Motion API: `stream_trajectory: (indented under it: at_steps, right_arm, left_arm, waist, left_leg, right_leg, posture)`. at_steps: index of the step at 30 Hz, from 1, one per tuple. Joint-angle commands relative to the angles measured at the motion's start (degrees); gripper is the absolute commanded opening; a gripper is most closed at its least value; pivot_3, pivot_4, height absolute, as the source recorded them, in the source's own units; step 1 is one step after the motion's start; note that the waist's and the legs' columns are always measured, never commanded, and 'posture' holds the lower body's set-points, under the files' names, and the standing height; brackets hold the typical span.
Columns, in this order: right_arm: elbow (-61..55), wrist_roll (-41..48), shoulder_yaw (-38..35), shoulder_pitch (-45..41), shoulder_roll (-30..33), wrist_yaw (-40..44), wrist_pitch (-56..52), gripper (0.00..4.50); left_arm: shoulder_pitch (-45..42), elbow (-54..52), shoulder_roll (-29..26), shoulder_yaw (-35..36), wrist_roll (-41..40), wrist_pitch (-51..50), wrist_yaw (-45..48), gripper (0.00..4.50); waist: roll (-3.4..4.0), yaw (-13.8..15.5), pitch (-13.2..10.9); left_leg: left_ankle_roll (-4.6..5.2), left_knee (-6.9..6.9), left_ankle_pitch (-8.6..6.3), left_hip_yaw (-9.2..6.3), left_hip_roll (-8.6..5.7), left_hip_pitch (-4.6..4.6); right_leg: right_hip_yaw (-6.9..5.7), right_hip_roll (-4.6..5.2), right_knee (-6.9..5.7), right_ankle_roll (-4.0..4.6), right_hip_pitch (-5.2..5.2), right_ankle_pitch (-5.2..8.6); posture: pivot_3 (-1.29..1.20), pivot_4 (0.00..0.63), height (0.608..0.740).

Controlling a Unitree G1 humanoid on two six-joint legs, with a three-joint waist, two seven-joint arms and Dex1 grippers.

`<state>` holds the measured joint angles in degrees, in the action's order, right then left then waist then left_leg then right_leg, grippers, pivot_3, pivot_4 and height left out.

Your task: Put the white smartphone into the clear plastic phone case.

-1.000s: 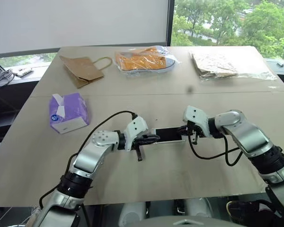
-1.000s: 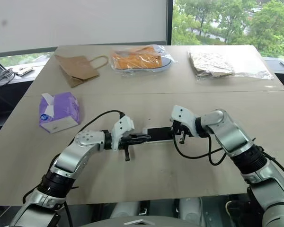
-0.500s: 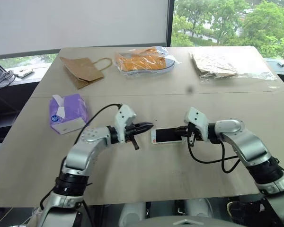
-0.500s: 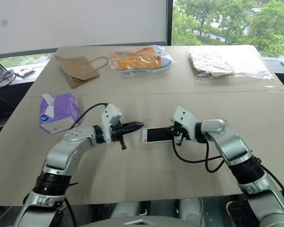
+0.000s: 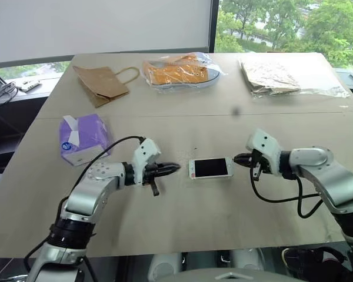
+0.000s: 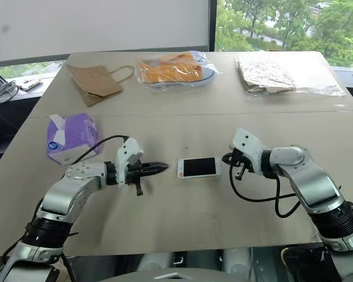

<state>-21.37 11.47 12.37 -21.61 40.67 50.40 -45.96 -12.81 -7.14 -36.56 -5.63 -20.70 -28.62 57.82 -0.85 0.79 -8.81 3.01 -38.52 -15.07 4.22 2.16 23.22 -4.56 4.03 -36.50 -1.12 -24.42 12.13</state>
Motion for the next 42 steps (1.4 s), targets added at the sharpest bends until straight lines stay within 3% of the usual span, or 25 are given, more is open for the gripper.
stream_trajectory:
  at_steps: [1, 5, 35, 42]
  right_arm:
    - [-1.0, -0.6, 0.5, 0.3, 1.0, -0.5, 0.9, 0.0]
    - [-1.1, -0.9, 1.3, 0.8, 1.3, -0.5, 1.4, 0.0]
    - [-2.6, -4.3, 9.4, -1.8, -0.4, 2.6, 7.3, 0.0]
    - [-1.5, -5.3, 5.6, -0.3, 2.7, 2.7, 7.5, 0.0]
  left_arm:
    - [-0.6, -0.8, 0.0, -1.6, 0.6, 1.1, 1.0, 0.05]
    - [-1.0, -0.2, 0.1, -3.0, 1.6, 1.8, 1.3, 0.05]
    - [-1.8, 1.6, 1.3, -4.4, 3.3, 4.4, 1.7, 0.05]
    - [-1.0, 2.5, -0.6, 0.6, 0.9, 5.0, 2.5, 0.05]
  waist:
    - [0.0, 0.0, 0.0]
    - [0.0, 0.0, 0.0]
    - [0.0, 0.0, 0.0]
    - [-0.01, -0.1, 0.0]
  left_leg:
    - [0.0, 0.0, 0.01, 0.02, 0.0, 0.13]
    - [-0.01, -0.07, 0.02, -0.04, -0.01, 0.49]
    - [-0.01, -0.28, 0.02, -0.06, 0.0, 0.46]
    - [-0.01, -0.35, 0.02, -0.06, 0.06, 0.46]
  right_leg:
    - [0.03, -0.01, -0.04, 0.03, -0.16, -0.03]
    - [-0.01, -0.09, -0.12, -0.14, -0.5, -0.18]
    - [-0.01, -0.15, -0.26, -0.28, -0.46, -0.12]
    - [0.0, -0.21, -0.29, -0.27, -0.46, -0.13]
  posture:
    - [0.0, 0.15, 0.74]
    - [0.0, 0.15, 0.74]
    - [0.0, 0.15, 0.74]
    - [0.0, 0.15, 0.74]
